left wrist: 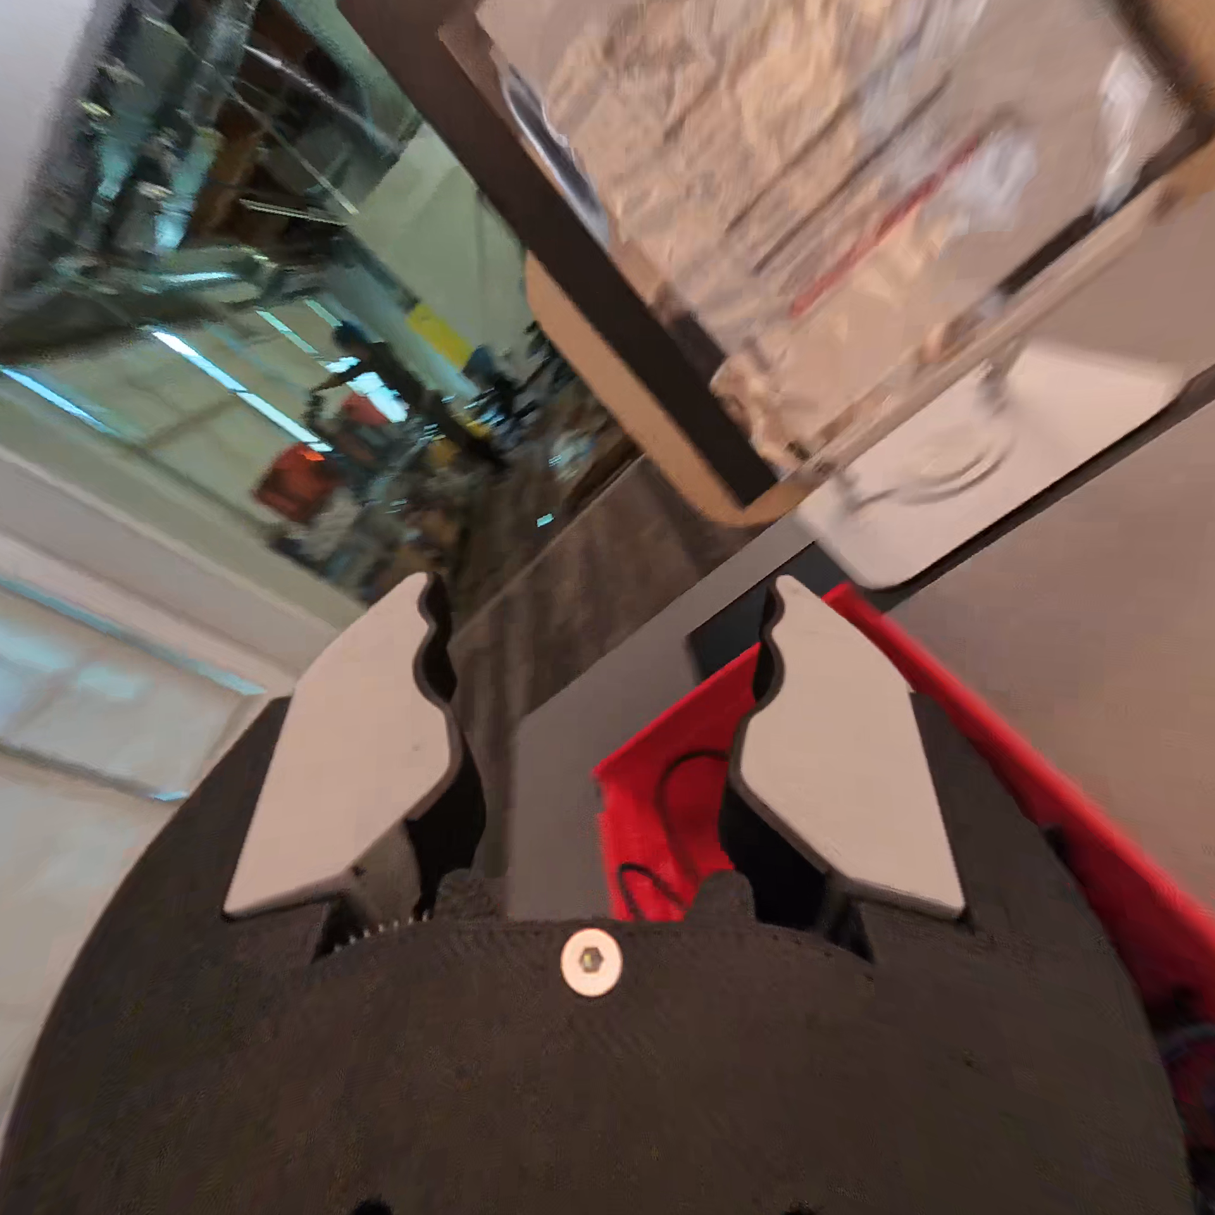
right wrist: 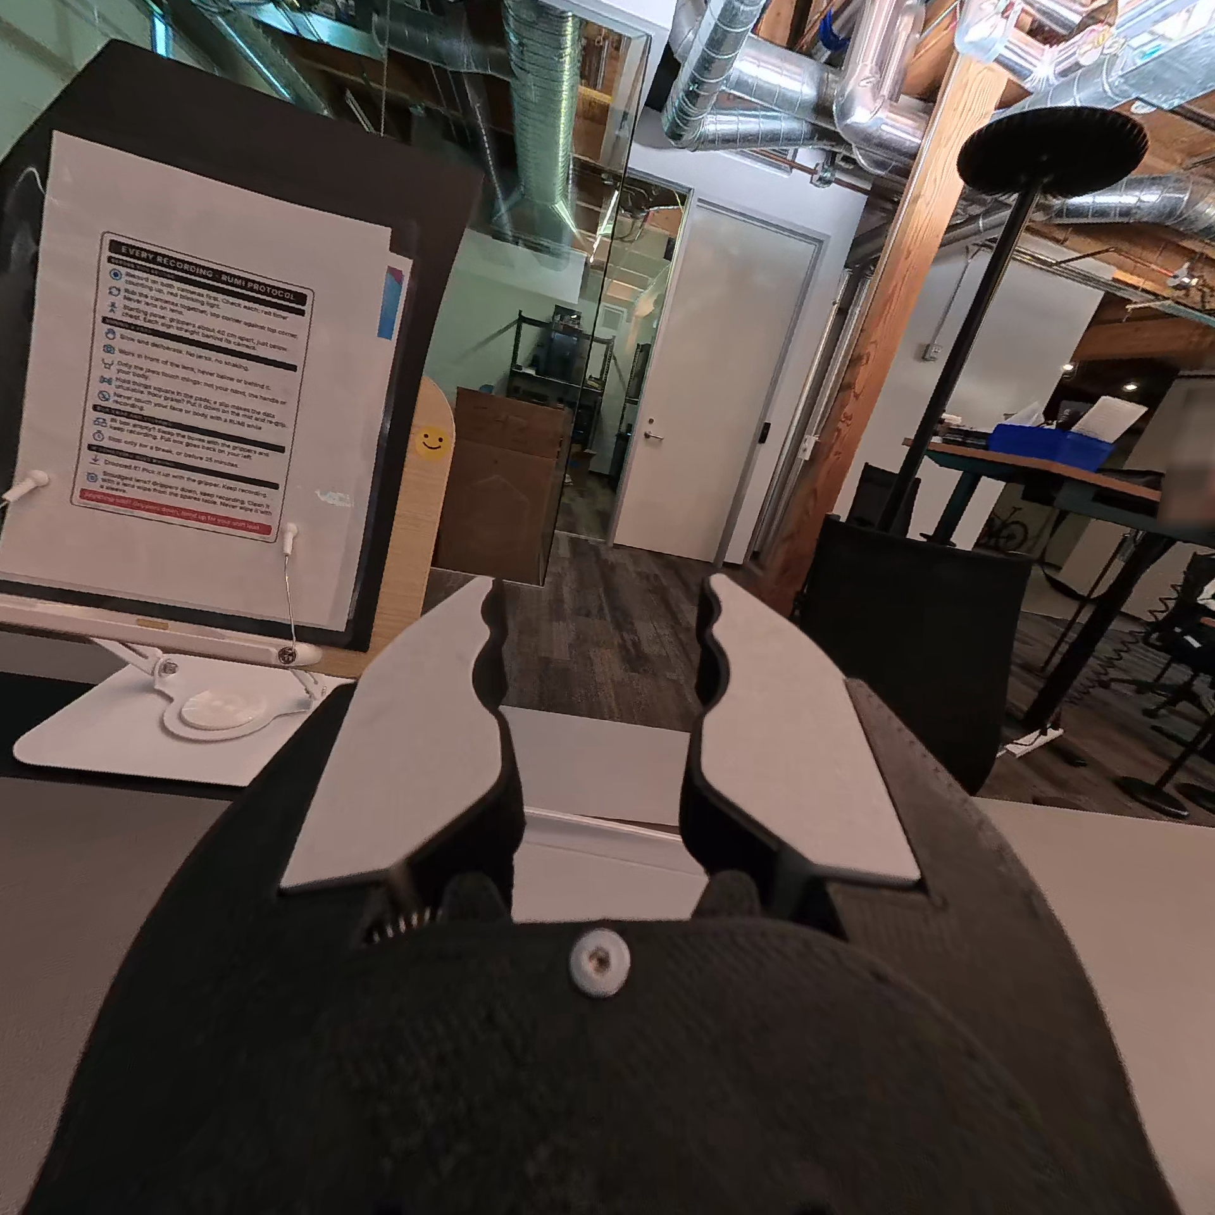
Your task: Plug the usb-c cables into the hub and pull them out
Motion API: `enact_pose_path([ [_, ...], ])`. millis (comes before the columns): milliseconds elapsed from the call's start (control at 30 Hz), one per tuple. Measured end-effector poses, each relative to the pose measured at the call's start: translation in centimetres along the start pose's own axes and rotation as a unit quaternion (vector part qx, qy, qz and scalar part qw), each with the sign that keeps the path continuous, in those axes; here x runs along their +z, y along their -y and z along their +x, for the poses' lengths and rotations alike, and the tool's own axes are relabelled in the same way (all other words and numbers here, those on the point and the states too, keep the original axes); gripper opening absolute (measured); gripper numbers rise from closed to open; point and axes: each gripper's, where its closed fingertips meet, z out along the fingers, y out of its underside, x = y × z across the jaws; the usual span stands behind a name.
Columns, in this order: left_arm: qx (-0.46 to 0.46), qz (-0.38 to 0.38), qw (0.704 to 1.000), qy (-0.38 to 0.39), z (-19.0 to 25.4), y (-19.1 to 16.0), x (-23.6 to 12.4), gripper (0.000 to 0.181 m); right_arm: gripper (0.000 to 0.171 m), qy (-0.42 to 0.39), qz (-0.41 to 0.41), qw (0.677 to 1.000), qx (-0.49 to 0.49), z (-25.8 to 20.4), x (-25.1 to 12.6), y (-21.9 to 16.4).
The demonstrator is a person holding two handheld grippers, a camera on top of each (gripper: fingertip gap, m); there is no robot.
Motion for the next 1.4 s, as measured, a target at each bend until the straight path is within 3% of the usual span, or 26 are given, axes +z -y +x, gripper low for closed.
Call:
enact_pose_path([
  [67,0.084,-0.04,0.994,0.051,0.0,-1.0,0.5,0.074,0.056,0.006,-0.001,1.0,0.003,-0.1,0.1,-0.2],
  [167,0.168,-0.076,0.981,0.069,1.3,-1.5,1.1,0.06,0.056,0.019,-0.006,1.0,0.005,-0.6,0.3,-0.5],
  [333,0.313,-0.05,0.942,0.109,3.6,0.5,0.8,0.014,0.056,0.022,-0.013,1.0,-0.007,-0.9,0.4,-0.8],
  [433,0.371,-0.041,0.919,0.123,4.9,1.5,0.4,0.002,0.056,0.028,-0.014,0.999,-0.007,-1.1,0.5,-0.9],
  [567,0.375,-0.037,0.921,0.103,6.3,1.9,0.3,0.0,0.056,0.04,-0.02,0.999,-0.023,-2.0,0.6,-1.0],
  [800,0.311,-0.075,0.947,0.043,6.2,0.2,-0.2,0.0,0.059,0.029,-0.133,0.968,-0.21,-4.5,0.8,-4.0],
  [1000,0.269,-0.084,0.959,0.039,4.5,-0.4,-0.9,0.002,0.059,0.049,-0.043,0.954,-0.293,-7.9,0.1,-1.3],
  [1100,0.262,-0.093,0.96,0.041,3.7,-0.9,-1.2,0.004,0.059,0.031,0.025,0.921,-0.388,-9.8,-0.9,0.6],
  [1267,0.251,-0.098,0.962,0.043,3.0,-1.2,-1.5,0.005,0.044,0.029,0.147,0.828,-0.54,-15.7,-3.6,2.4],
  [1400,0.247,-0.1,0.963,0.038,3.0,-1.4,-1.7,0.005,0.039,0.011,0.27,0.761,-0.59,-20.9,-6.8,3.7],
])
